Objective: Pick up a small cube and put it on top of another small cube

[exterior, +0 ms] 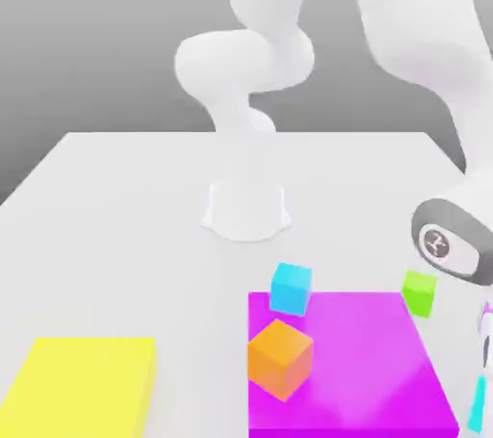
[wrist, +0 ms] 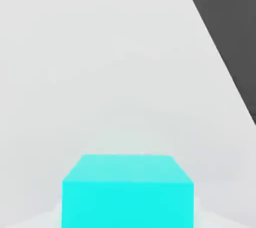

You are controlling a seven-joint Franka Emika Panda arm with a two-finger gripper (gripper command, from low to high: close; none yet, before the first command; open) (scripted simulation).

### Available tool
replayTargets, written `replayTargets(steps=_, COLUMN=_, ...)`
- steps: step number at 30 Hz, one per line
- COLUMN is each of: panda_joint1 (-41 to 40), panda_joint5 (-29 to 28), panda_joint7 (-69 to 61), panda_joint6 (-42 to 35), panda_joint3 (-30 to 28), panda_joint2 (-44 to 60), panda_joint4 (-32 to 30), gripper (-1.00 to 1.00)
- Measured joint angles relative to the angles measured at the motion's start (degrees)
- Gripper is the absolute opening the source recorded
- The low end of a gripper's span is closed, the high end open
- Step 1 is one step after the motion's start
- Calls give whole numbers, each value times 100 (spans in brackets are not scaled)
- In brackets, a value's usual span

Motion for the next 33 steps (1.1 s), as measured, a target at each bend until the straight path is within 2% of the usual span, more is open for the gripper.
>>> replayTargets(steps=12, panda_joint1=-672, panda_joint5=859, panda_joint7=424, panda_joint6=-740, panda_joint3=-256, panda_joint2=-2506, panda_joint4=-1714, gripper=-100)
replayTargets(steps=25, panda_joint1=-1466, panda_joint5=1074, panda_joint7=1548, panda_joint6=-1375, panda_joint3=-566, panda_joint2=-5183, panda_joint4=-3750, gripper=-100)
replayTargets(steps=30, panda_joint1=-1577, panda_joint5=1064, panda_joint7=1652, panda_joint6=-404, panda_joint3=-528, panda_joint2=-4541, panda_joint4=-4078, gripper=-100)
replayTargets(steps=31, panda_joint1=-1583, panda_joint5=1059, panda_joint7=1656, panda_joint6=-165, panda_joint3=-521, panda_joint2=-4344, panda_joint4=-4124, gripper=100)
replayTargets(steps=33, panda_joint1=-1583, panda_joint5=1059, panda_joint7=1656, panda_joint6=-165, panda_joint3=-521, panda_joint2=-4344, panda_joint4=-4124, gripper=100)
